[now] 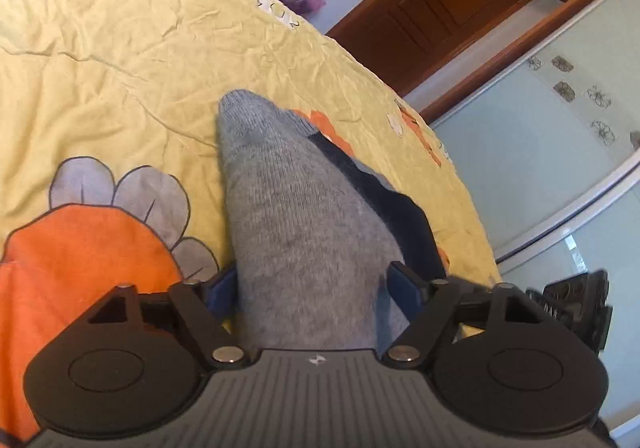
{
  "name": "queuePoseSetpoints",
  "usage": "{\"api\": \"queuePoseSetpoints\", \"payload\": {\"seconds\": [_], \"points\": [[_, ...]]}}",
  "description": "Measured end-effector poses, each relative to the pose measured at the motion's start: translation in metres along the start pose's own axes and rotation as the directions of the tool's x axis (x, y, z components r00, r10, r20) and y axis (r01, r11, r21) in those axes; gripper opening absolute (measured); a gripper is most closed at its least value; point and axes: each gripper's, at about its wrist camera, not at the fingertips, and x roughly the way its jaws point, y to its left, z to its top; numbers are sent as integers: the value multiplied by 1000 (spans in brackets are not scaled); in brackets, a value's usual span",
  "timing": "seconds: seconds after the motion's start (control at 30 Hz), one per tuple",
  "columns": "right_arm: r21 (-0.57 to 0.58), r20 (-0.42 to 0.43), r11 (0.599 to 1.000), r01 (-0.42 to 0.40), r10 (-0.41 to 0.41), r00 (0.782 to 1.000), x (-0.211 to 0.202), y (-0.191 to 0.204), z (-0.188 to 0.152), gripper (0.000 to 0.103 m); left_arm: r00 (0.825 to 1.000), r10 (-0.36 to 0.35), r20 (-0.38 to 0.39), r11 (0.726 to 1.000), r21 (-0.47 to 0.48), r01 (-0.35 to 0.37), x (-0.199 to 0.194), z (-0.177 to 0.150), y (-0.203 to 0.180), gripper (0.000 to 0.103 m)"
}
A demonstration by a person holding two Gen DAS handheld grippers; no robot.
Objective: Fold small clothes
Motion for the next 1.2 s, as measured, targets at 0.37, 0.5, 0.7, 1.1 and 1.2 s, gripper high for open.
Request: {"api": "queuePoseSetpoints", "payload": {"seconds": [0.37, 0.5, 0.7, 1.1, 1.2], "points": [[-63, -7, 998, -32, 32, 999, 24, 58, -11, 36, 988, 121, 99, 973, 183, -137, -40, 11, -33, 30], [-88, -24, 991, -100, 98, 995, 47, 80, -16, 36, 975, 188, 118, 965, 162, -206, -57, 21, -7, 31], [-52, -47, 995, -80, 77, 996, 64, 76, -27, 65, 978, 179, 104, 975, 114, -190, -83, -10, 22, 47], [-18, -204, 987, -161, 154, 967, 13, 65, -81, 36, 998, 26, -58, 998, -56, -30, -100, -67, 41, 16], [-44, -227, 989, -139, 125, 966, 14, 75, -88, 25, 998, 34, -61, 999, -15, -35, -115, -60, 33, 12]]}}
